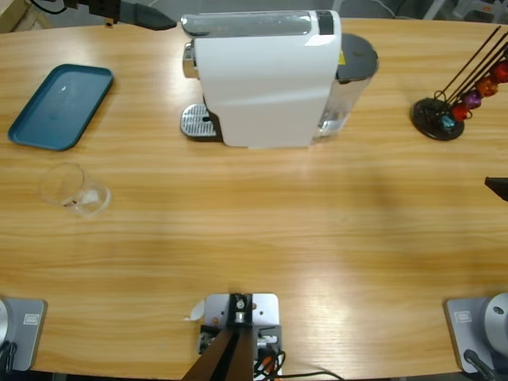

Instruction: Pour coffee

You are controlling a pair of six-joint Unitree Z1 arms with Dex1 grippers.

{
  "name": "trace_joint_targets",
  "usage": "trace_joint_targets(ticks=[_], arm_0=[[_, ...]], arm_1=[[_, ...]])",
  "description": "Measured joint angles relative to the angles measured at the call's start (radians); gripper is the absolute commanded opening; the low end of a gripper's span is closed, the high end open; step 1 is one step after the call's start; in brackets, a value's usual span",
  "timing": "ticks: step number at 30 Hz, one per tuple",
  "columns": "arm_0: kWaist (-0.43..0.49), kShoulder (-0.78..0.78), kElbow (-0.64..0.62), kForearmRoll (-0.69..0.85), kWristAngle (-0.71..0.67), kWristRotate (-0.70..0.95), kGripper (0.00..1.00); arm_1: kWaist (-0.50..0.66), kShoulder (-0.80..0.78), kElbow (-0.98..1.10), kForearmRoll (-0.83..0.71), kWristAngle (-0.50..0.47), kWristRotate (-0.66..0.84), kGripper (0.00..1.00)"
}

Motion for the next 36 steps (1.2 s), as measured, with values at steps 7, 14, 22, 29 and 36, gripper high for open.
trace_joint_targets(ticks=[7, 14, 22, 29, 36], arm_0=[[-0.003, 0.013, 0.000, 0.000, 0.000, 0.000, 0.522], [-0.005, 0.017, 0.000, 0.000, -0.012, 0.000, 0.264], [-0.005, 0.023, 0.000, 0.000, -0.034, 0.000, 0.232], [-0.005, 0.037, 0.001, 0.000, -0.064, 0.000, 0.000], [-0.001, 0.043, 0.007, 0.000, -0.064, 0.000, 0.000]], arm_1=[[0.000, 0.000, 0.000, 0.000, 0.000, 0.000, 0.885], [0.000, 0.000, 0.000, 0.000, 0.000, 0.000, 1.000], [0.000, 0.000, 0.000, 0.000, -0.001, 0.000, 1.000], [0.000, 0.000, 0.000, 0.000, -0.001, 0.000, 1.000], [0.000, 0.000, 0.000, 0.000, -0.001, 0.000, 1.000]])
